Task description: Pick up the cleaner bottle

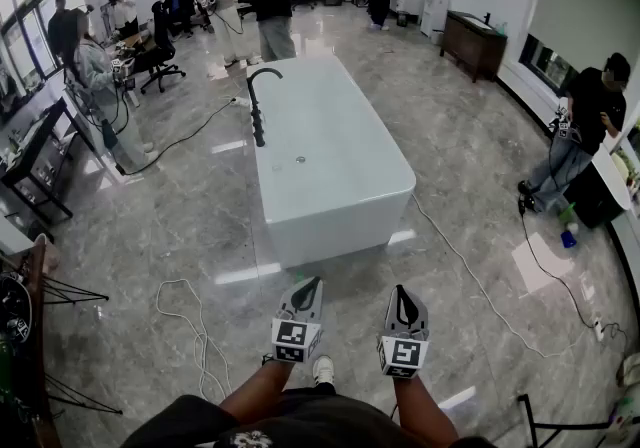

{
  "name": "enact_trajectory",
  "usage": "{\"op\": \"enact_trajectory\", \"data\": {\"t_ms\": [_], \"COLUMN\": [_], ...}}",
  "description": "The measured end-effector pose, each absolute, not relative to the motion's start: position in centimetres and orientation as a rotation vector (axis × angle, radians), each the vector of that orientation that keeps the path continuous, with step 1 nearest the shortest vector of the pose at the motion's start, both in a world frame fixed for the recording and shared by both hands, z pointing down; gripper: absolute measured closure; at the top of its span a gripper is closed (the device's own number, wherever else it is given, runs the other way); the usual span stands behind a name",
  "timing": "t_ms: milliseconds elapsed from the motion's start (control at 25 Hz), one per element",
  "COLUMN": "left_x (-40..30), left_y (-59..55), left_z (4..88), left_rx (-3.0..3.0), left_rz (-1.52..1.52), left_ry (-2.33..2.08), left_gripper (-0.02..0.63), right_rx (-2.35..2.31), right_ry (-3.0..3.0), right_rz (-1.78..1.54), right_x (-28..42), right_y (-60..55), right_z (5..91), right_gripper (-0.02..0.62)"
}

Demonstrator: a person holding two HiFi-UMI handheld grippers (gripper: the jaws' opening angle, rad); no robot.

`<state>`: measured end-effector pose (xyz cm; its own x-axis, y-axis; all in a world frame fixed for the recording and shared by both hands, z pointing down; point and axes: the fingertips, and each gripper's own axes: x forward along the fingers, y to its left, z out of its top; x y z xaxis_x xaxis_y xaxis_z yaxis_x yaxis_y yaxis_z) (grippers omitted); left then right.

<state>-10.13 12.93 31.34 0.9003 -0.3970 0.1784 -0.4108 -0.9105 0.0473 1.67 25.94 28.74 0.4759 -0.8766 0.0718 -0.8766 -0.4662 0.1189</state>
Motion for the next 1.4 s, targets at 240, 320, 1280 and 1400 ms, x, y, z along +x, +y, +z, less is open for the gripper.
{"op": "enact_trajectory", "data": {"t_ms": [240,320,1280,1400], "left_x": [-6.2,-5.5,5.5,5.6], "left_y": [9.4,8.0,-2.7,-3.3], "left_z": [30.0,29.8,32.8,34.7], "left_rx": [2.980,2.970,2.708,2.671], "left_rz": [0.236,0.230,0.280,0.302], "left_ry": [-0.658,-0.680,-1.334,-1.374], "left_gripper": [0.600,0.600,0.600,0.600], "right_rx": [2.540,2.501,2.108,2.061], "right_ry": [-1.576,-1.600,-2.114,-2.133], "right_rz": [-0.030,-0.071,-0.021,-0.003], "right_x": [5.5,6.6,22.8,23.5], "right_y": [21.7,19.6,3.5,2.2], "right_z": [27.3,26.4,31.0,32.5], "right_gripper": [0.578,0.578,0.578,0.578]}}
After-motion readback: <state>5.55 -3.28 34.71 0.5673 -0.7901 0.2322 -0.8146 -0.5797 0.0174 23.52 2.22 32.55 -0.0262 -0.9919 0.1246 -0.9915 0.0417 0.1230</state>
